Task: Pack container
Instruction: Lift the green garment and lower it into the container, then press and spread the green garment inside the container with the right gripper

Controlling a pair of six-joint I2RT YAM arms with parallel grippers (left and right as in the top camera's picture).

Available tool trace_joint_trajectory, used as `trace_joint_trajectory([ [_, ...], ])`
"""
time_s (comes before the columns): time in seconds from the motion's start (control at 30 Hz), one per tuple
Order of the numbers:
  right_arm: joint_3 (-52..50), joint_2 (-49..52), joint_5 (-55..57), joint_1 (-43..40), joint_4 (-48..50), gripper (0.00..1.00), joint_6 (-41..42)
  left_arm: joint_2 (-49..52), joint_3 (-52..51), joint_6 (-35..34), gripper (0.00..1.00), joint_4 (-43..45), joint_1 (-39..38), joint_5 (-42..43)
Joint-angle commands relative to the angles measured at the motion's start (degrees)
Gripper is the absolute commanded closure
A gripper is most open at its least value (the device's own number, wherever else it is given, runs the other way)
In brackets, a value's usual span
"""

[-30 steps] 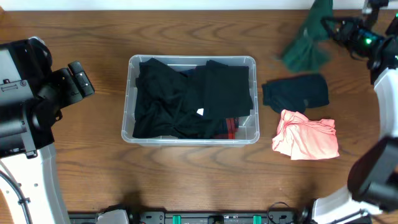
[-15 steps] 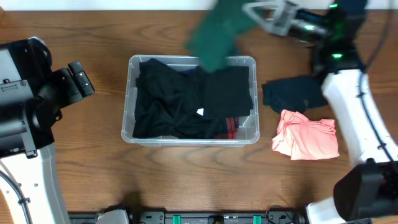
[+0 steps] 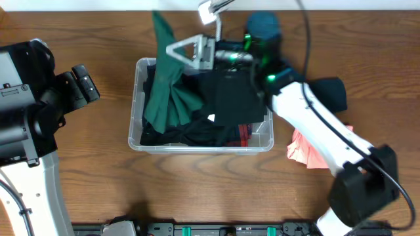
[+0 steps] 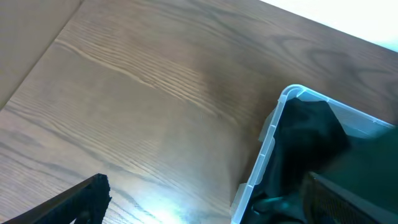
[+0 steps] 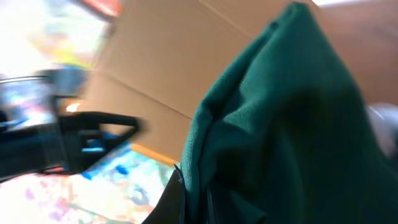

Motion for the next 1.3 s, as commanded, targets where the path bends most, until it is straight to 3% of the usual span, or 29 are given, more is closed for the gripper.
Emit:
trace_joint_trajectory([
  [0.0,0.44,2.71,2.91,-0.37,-4.96,0.99,-7.21,0.04,-0.02,-0.28,0.02,-0.2,0.35,-0.68],
  [0.13,0.44,2.93,5.35,-2.25,-16.11,0.99,-15.85,0.04,-0.02,-0.28,0.02,-0.2,0.35,-0.68],
  [0.43,0.46,2.71,-4.11,-4.96,-15.04,0.99,-16.02,0.04,-0.02,-0.28,0.02,-0.2,0.35,-0.68],
  [0.67,0.46,2.71,-15.28,0.81,1.73,0.99,-8.28,0.04,-0.02,-0.28,0.02,-0.2,0.35,-0.68],
  [0.8,0.46,2.71,-17.99,3.87,17.51,0.99,0.24,0.04,-0.02,-0.28,0.02,-0.2,0.35,-0.68],
  [0.93,0.46,2.71,-18.32,4.63,26.49,0.99,6.23,0.04,-0.02,-0.28,0.02,-0.2,0.35,-0.68],
  [1.1,0.44,2.73,-18.84,2.71,24.11,0.99,4.02,0.04,-0.02,-0.28,0.02,-0.2,0.35,-0.68],
  [1.27,0.44,2.73,-18.27,-1.51,5.22,0.99,-12.79,0.04,-0.02,-0.28,0.02,-0.2,0.35,-0.68],
])
